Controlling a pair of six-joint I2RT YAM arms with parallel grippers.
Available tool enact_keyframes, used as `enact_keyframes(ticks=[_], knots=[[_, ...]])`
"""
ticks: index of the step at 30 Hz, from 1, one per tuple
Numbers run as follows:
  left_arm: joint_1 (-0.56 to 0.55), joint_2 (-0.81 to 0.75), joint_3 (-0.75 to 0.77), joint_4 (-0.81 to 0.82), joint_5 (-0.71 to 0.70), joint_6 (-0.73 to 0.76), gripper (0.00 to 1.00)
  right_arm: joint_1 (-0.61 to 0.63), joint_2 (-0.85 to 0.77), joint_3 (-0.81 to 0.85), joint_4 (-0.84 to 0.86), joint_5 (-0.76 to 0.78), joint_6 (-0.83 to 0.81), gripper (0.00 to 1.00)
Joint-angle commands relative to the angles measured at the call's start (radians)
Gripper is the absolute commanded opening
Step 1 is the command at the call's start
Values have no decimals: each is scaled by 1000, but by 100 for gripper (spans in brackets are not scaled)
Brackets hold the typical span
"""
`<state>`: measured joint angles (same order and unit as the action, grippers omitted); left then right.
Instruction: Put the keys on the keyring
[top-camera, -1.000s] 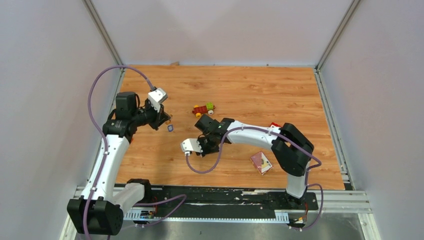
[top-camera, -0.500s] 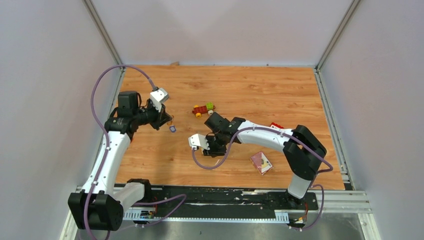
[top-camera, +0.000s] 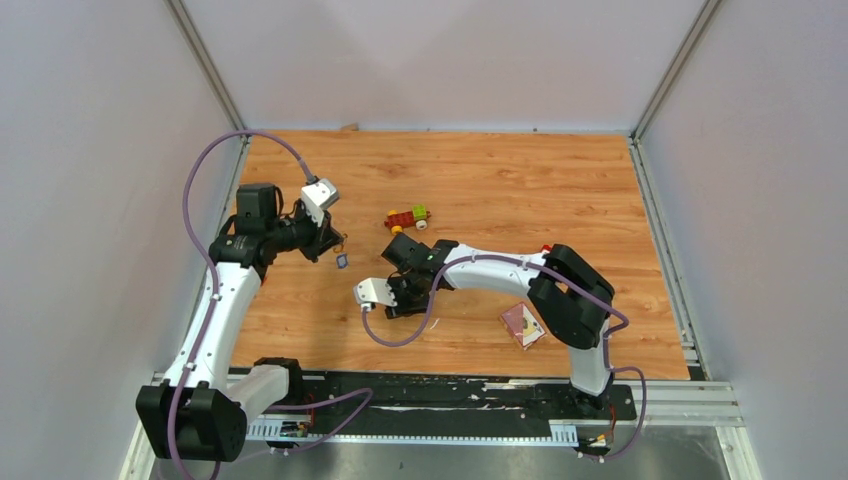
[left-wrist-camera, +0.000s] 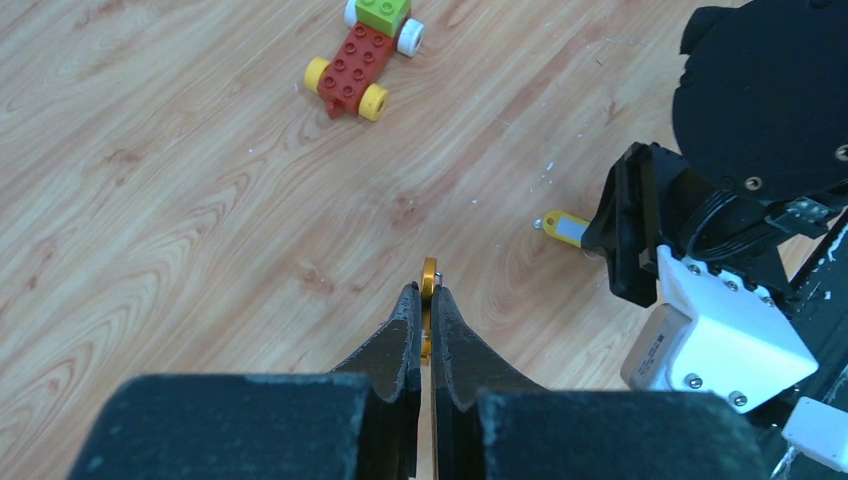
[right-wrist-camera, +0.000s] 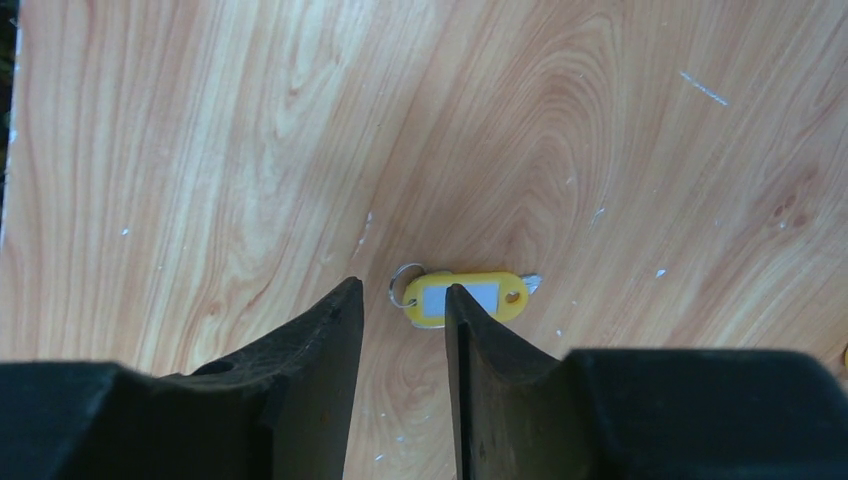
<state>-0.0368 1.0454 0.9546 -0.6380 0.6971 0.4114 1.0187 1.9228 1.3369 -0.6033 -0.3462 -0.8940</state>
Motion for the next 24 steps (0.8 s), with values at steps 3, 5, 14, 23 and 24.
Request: enact_keyframes(ticks=[3, 5, 14, 23, 24], knots=[[9, -22, 12, 2, 17, 18, 0, 7, 39, 56, -1, 23, -44, 35], [8, -25, 6, 4, 14, 19, 0, 8, 42, 52, -3, 27, -50, 35], [8, -31, 6, 1, 15, 18, 0, 10, 51, 45, 5, 41, -59, 34], [8, -39, 3, -5, 16, 24, 0, 10, 69, 46, 1, 45, -69, 27], [8, -37, 3, -5, 17, 24, 0, 10, 71, 46, 2, 45, -70, 26]])
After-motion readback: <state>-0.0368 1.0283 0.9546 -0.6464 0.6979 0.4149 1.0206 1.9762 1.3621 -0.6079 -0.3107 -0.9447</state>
